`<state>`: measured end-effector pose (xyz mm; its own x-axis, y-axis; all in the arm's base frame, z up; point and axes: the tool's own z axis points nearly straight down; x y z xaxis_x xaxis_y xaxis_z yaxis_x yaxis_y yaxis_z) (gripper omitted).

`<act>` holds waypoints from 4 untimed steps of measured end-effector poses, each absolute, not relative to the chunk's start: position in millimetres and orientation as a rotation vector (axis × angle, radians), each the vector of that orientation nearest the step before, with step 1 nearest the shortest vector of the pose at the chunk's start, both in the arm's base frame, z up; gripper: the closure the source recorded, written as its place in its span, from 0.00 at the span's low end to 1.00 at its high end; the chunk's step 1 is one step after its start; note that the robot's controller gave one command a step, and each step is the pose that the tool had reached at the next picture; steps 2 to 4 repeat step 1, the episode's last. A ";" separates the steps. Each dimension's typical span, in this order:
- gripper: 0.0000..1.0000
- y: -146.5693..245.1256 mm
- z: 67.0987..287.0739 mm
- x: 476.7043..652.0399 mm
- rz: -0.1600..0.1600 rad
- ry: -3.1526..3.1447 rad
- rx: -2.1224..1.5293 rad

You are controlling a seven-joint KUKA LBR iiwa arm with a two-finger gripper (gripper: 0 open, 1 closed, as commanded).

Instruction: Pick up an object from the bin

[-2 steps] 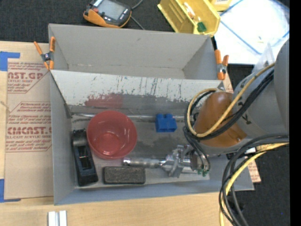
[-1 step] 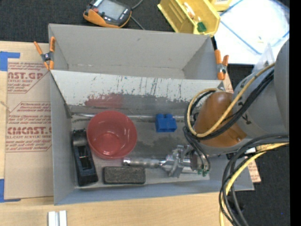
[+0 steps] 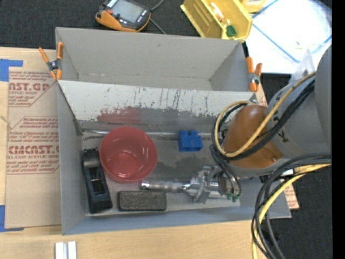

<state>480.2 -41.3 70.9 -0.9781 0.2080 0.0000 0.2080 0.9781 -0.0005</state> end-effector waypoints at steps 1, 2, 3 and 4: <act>1.00 -41.0 157.2 480.4 0.000 -3.125 -0.328; 1.00 -41.0 157.2 480.4 0.000 -3.125 -0.328; 1.00 -41.0 157.2 480.4 0.000 -3.125 -0.328; 1.00 -41.0 157.2 480.4 0.000 -3.125 -0.328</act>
Offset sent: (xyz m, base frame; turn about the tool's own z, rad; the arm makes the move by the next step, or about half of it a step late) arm -0.0032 0.0005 0.1179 0.0003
